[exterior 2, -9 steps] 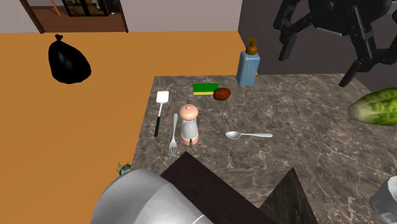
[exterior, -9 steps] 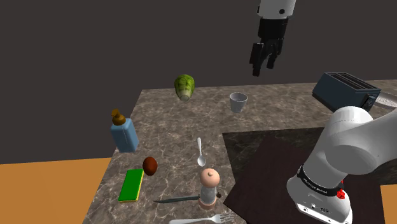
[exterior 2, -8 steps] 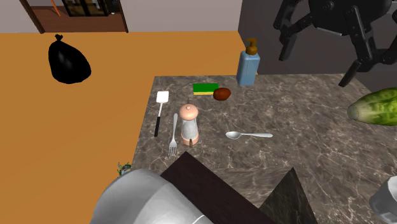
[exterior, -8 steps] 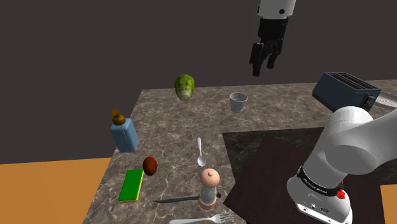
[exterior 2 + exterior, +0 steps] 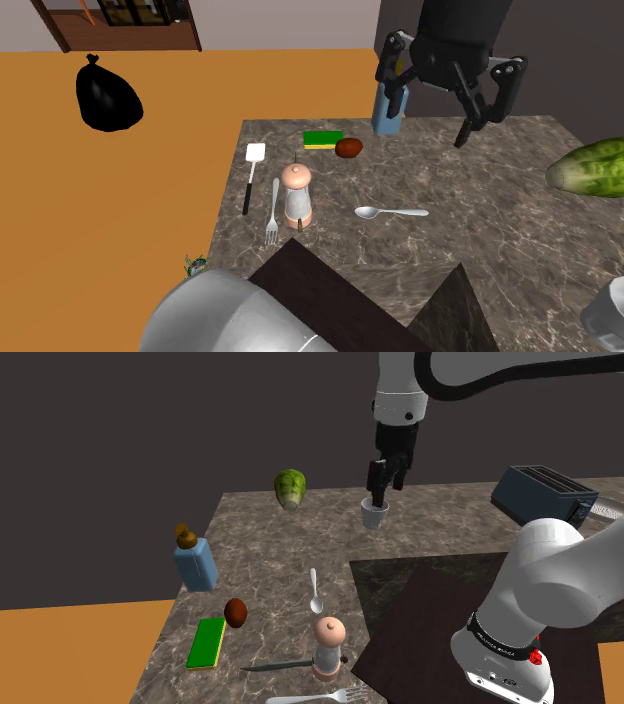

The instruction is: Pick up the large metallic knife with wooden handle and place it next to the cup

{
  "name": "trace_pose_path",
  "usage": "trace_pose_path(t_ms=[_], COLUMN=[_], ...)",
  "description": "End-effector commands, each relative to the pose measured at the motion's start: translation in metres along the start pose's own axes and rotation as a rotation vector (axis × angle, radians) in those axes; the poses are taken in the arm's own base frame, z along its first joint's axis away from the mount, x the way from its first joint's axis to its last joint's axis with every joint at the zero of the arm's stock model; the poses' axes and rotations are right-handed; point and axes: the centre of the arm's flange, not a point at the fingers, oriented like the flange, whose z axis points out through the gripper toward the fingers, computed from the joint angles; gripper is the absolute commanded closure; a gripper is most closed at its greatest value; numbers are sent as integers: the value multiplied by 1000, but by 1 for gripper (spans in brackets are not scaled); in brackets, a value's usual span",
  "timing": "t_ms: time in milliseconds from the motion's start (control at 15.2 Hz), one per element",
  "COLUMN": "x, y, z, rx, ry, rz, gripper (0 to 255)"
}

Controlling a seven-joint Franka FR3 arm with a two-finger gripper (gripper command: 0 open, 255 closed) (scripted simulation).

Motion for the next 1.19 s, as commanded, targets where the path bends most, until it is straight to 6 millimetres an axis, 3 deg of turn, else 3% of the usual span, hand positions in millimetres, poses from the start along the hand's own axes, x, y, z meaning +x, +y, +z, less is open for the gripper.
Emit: trace_pose_path(t_ms=[0, 1122], x=[9, 33], y=[-20, -184], z=[22, 183], rx=[-6, -66], ry=[-2, -28], rz=[-31, -299], gripper=[0, 0])
